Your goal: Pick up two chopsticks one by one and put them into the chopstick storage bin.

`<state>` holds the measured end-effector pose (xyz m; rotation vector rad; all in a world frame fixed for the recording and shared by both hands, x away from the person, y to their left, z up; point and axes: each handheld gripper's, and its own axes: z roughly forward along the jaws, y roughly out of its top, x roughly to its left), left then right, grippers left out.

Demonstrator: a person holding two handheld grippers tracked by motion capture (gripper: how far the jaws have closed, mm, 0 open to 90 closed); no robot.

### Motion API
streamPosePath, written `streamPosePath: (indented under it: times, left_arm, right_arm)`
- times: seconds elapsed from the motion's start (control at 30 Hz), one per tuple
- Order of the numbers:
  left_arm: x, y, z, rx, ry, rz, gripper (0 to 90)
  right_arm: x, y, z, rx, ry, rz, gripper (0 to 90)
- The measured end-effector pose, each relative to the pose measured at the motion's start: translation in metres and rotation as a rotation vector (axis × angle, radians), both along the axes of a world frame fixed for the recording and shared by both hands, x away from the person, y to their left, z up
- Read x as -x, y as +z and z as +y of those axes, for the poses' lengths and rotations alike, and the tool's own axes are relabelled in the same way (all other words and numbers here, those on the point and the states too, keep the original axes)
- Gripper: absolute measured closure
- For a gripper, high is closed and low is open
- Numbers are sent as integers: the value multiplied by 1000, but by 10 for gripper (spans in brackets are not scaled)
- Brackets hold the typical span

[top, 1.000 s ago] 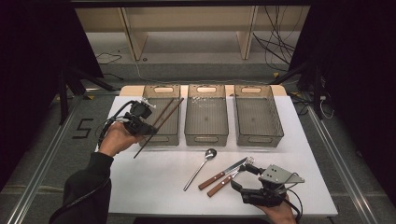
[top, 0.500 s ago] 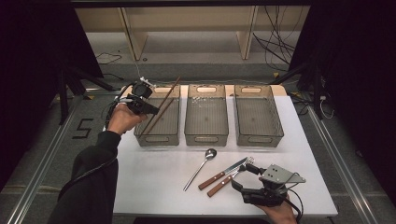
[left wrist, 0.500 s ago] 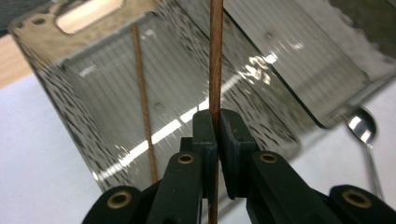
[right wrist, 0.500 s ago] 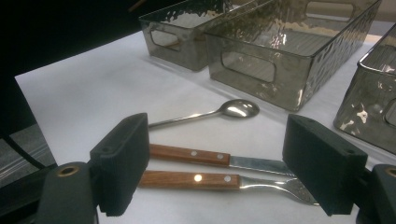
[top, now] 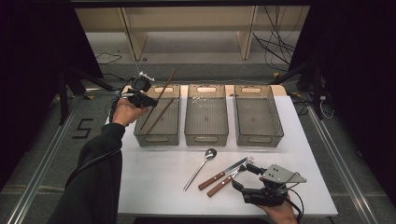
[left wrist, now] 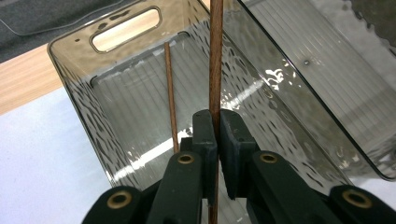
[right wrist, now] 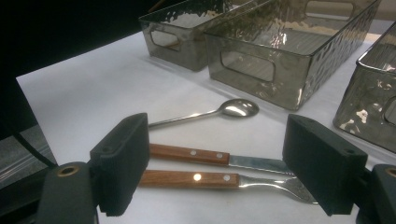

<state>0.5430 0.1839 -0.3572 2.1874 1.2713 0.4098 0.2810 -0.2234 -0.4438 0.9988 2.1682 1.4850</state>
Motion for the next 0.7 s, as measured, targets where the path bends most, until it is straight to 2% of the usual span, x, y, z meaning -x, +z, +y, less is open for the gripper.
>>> streamPosePath:
  times: [0.2,0.53,0.7]
  left_arm:
    - [-3,-9,4,-1,31,-7,848]
    - [-5,-24,9,9,60,25,847]
    - [-6,-30,8,-14,65,44,844]
  right_arm:
    - [1,1,0,-1,2,-3,238]
    - [0,0,1,1,3,-3,238]
    - [1,1,1,0,3,-2,238]
